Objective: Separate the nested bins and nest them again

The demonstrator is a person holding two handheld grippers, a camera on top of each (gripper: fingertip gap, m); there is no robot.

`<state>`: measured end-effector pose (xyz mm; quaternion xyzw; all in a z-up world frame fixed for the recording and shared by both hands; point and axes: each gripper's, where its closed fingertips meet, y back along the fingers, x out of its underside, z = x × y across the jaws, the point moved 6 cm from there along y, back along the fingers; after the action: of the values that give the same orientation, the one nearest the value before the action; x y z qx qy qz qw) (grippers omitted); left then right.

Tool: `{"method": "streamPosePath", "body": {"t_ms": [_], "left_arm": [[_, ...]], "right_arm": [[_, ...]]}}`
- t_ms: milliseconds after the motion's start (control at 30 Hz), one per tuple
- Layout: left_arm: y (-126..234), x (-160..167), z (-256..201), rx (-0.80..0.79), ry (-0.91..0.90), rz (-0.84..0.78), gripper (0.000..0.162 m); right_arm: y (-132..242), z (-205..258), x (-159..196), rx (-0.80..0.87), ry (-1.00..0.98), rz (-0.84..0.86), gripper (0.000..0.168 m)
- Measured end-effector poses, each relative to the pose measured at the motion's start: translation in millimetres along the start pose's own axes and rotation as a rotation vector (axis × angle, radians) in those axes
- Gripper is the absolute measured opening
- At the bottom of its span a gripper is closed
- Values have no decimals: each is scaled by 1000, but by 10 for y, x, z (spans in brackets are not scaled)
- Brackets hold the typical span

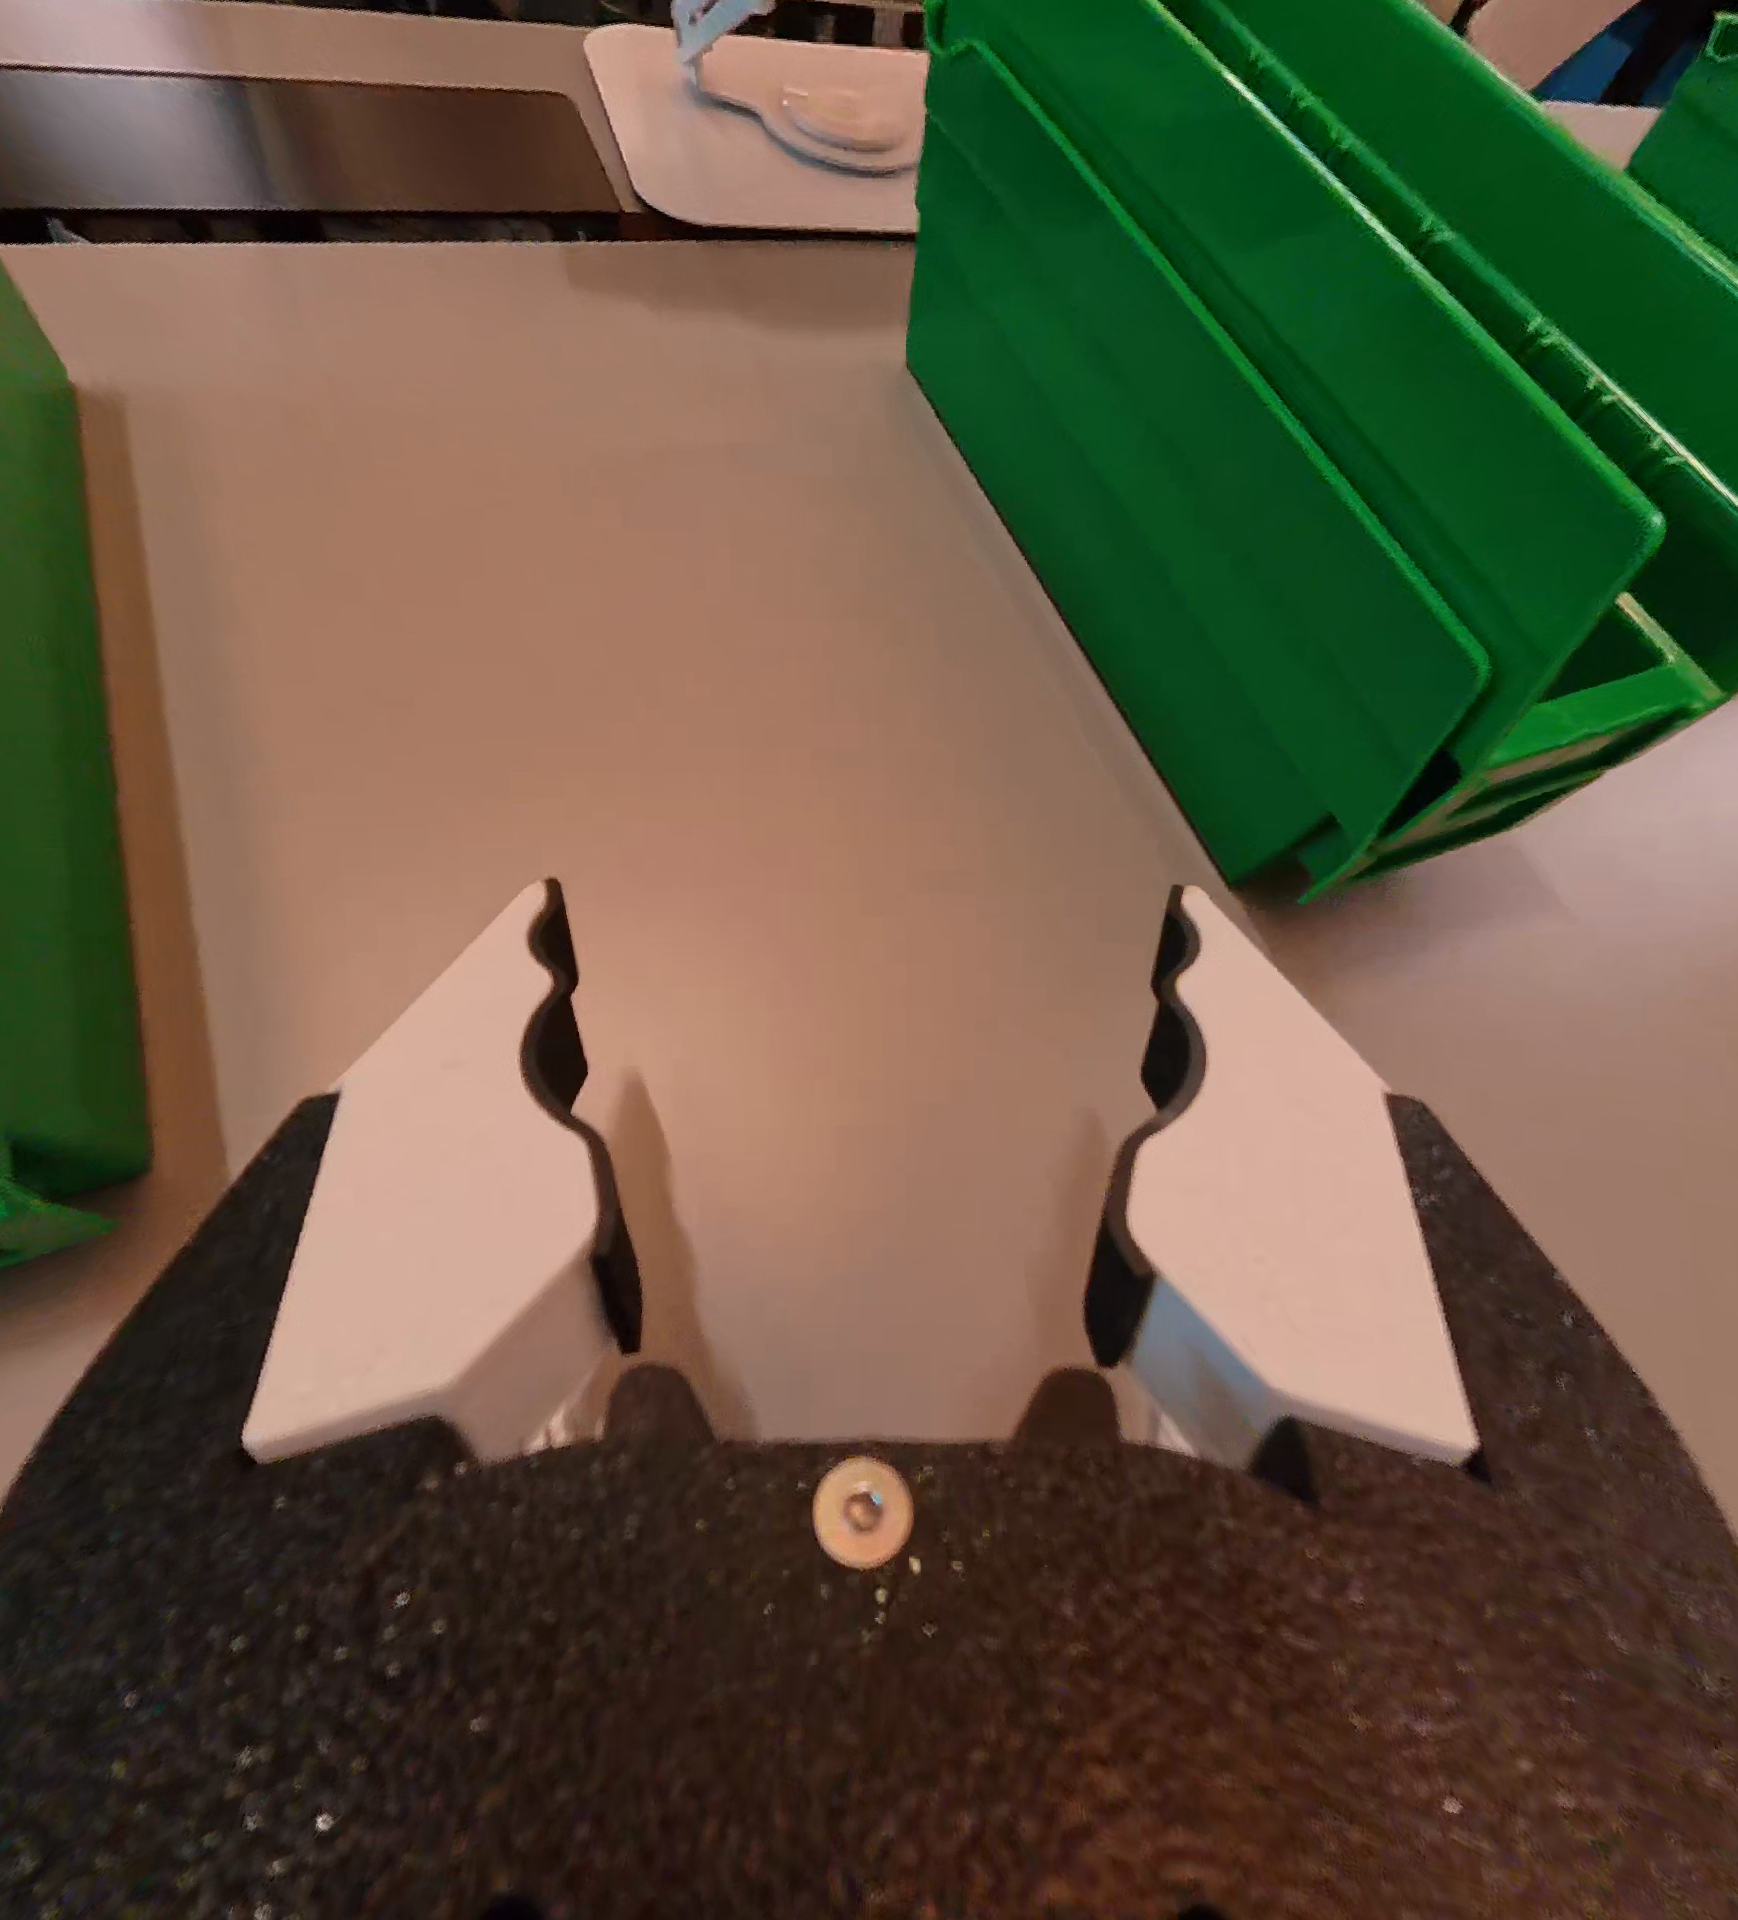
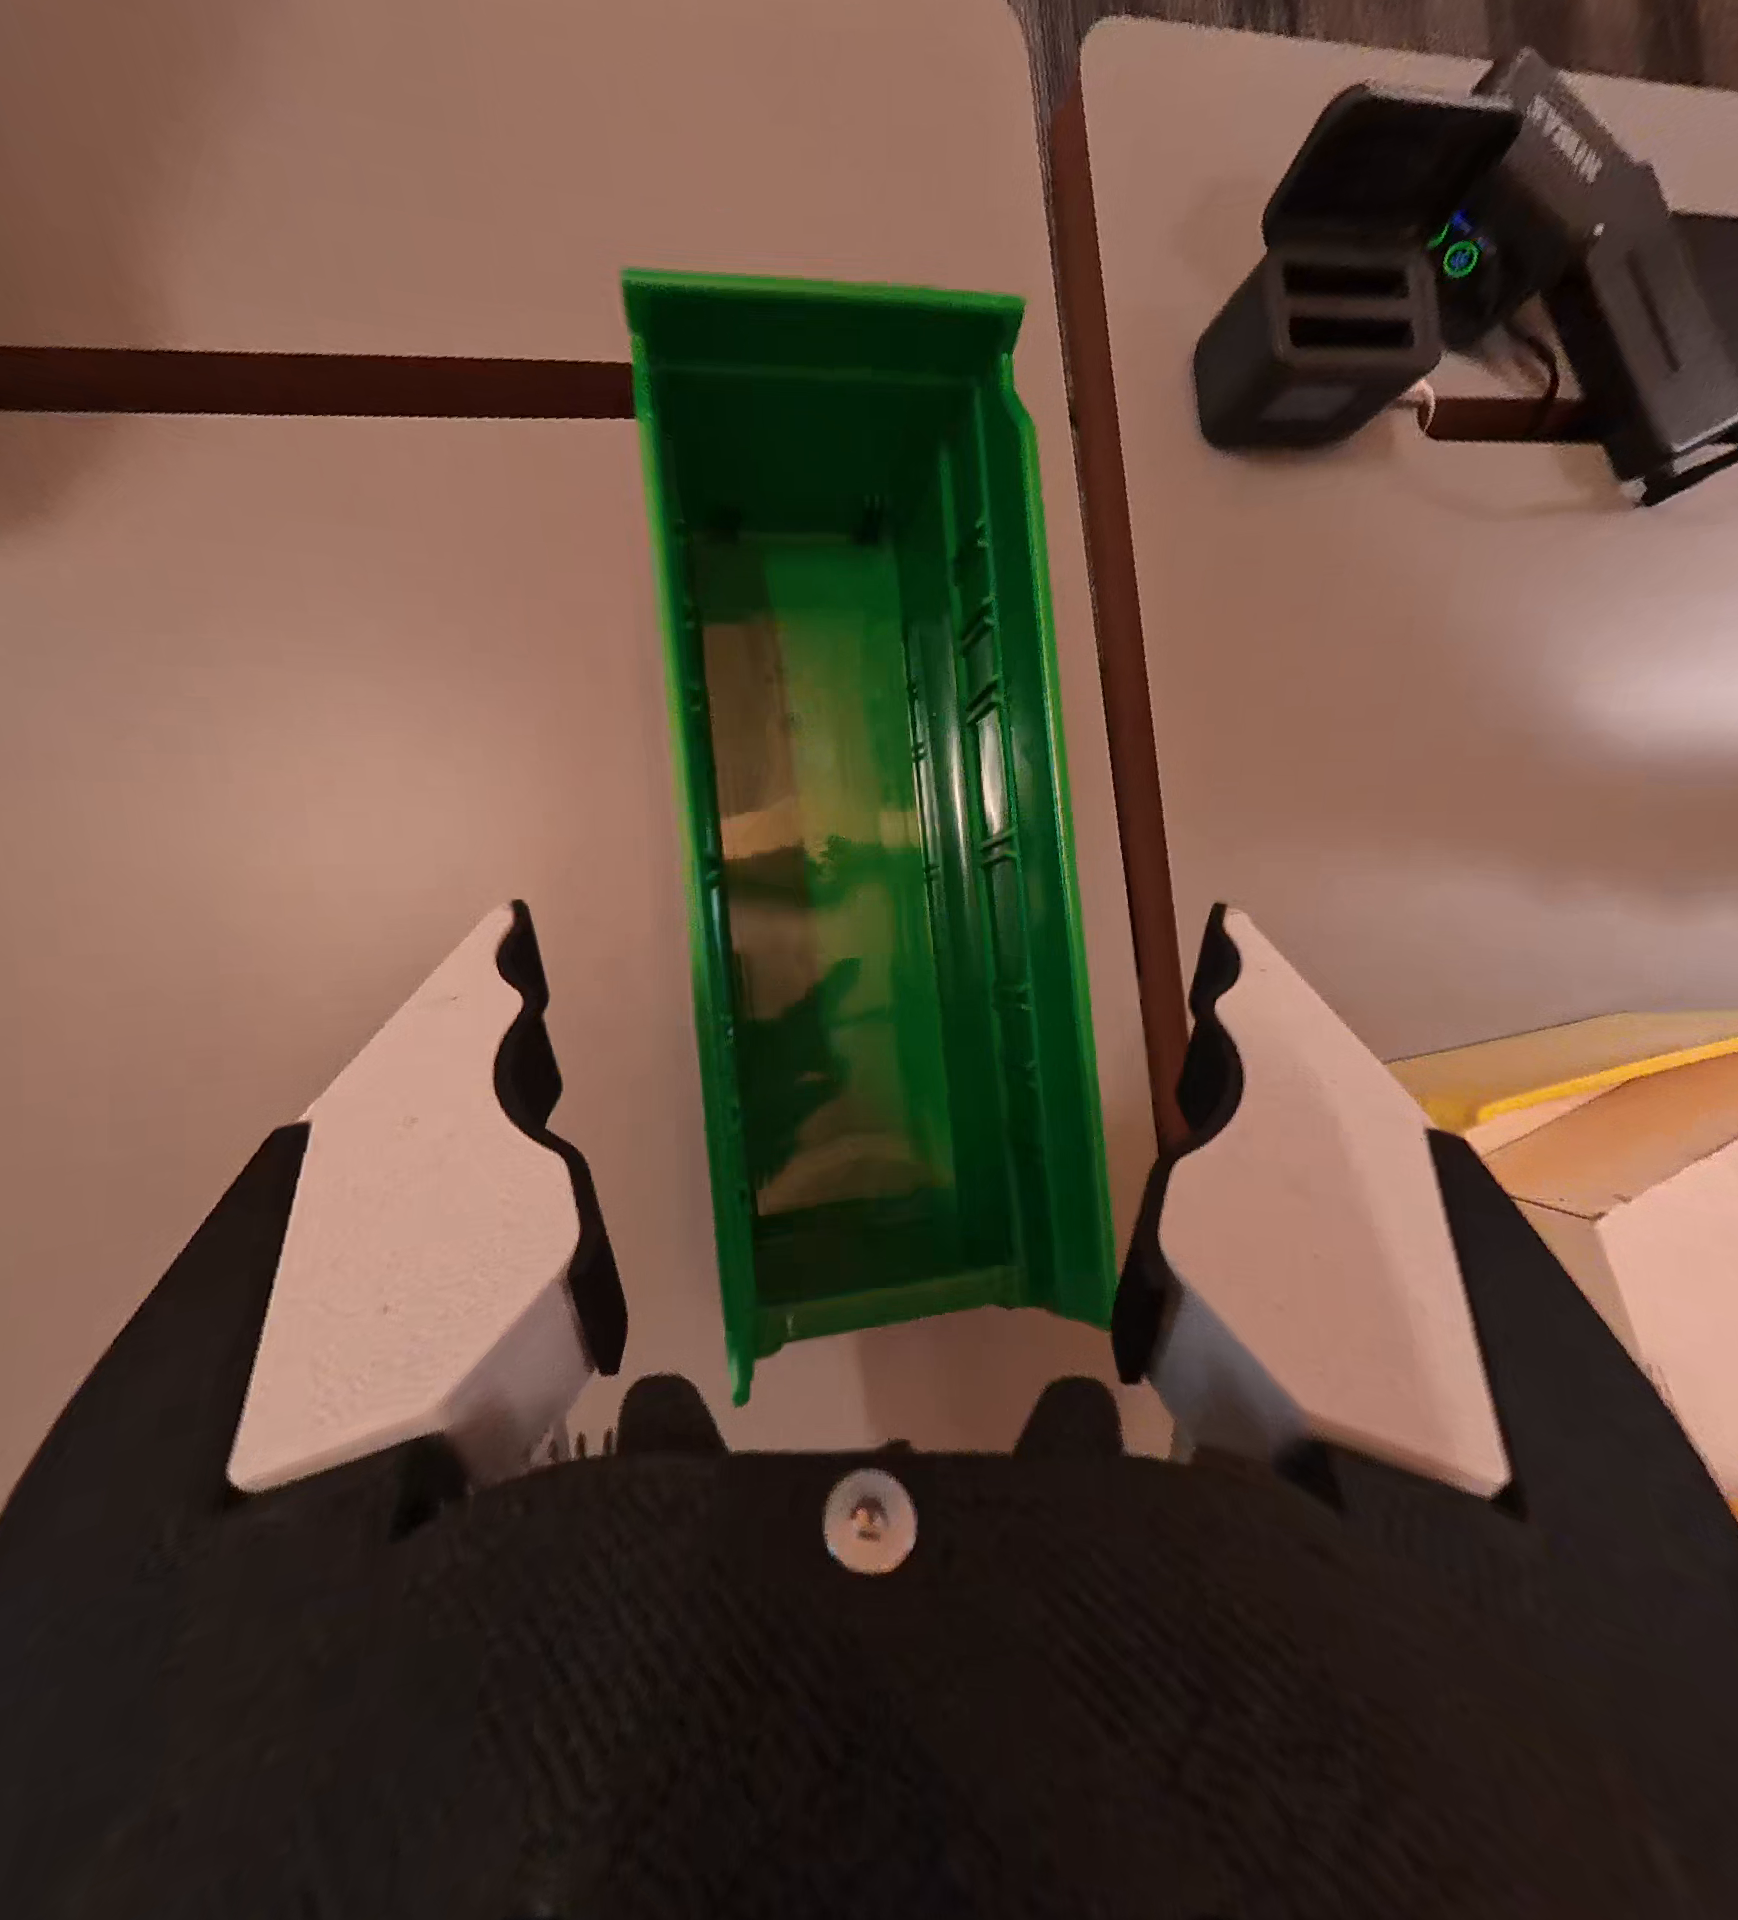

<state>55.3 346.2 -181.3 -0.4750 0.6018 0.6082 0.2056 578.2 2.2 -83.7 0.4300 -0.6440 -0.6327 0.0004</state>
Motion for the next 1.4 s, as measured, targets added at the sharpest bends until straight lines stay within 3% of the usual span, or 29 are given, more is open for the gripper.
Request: {"method": "streamPosePath", "body": {"t_ms": [267, 433, 600, 967, 1400], "left_arm": [[-38, 10, -50, -7, -21, 0, 110], [-115, 53, -99, 15, -15, 19, 109], [-131, 52, -98, 24, -2, 14, 109], [-229, 129, -78, 49, 25, 39, 109], [-212, 120, -54, 65, 42, 31, 109]], "right_arm": [[-441, -58, 4, -50, -25, 59, 115], [-649, -72, 47, -94, -102, 84, 124], [-818, -44, 116, -91, -49, 163, 127], [-924, -46, 169, -109, -65, 194, 130], [-890, -47, 146, -89, -46, 202, 104]]}}
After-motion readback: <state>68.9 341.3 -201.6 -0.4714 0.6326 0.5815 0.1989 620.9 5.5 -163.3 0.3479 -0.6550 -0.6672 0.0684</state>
